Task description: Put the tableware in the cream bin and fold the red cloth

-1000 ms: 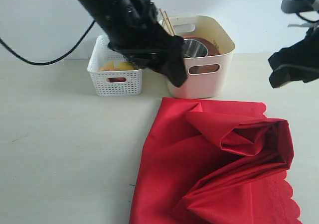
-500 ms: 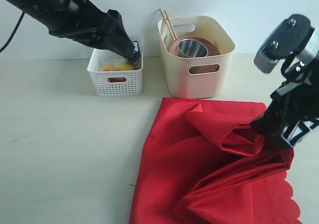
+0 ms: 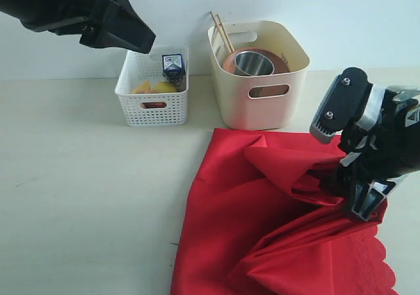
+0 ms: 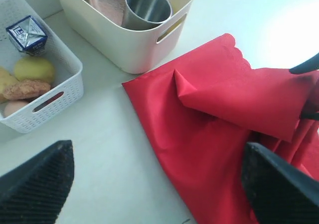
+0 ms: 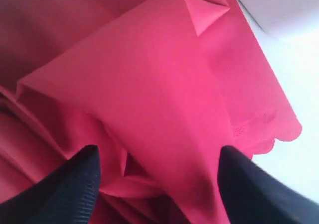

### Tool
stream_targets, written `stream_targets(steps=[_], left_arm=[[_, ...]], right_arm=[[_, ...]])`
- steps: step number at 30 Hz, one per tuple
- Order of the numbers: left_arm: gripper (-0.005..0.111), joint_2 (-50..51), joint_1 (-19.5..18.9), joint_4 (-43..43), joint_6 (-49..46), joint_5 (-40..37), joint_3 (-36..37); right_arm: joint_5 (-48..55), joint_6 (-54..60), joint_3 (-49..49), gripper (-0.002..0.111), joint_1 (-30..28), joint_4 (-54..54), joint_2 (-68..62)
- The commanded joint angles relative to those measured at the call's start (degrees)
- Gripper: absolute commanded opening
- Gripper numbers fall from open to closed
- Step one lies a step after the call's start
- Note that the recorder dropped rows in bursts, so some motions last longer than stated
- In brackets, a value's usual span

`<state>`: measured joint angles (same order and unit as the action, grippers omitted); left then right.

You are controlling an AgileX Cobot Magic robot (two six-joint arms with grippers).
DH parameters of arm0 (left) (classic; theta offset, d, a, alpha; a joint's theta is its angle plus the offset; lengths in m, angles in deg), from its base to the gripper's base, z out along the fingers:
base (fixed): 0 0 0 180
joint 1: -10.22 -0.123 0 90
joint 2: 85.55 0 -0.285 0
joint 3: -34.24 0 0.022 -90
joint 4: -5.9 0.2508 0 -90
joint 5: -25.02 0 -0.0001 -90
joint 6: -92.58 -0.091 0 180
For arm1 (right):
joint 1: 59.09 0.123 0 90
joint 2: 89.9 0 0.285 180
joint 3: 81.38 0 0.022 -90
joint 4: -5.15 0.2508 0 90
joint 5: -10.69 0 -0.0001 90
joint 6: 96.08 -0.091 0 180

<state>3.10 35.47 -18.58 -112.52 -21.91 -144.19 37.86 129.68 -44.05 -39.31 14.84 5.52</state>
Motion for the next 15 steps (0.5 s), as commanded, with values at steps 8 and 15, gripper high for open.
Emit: stream_targets(steps=[8,15], left_arm=[[0.086,-0.56,-0.07,-0.29,-0.36,1.23,0.48],[0.086,-0.56,-0.07,-0.29,-0.47,1.81,1.08]], right_arm=[[-18.55,-16.88,-1.18,0.005,0.15,-0.18,-4.48],[-11.27,-31.05,-10.19,0.0,-4.51,-0.18,-11.7]])
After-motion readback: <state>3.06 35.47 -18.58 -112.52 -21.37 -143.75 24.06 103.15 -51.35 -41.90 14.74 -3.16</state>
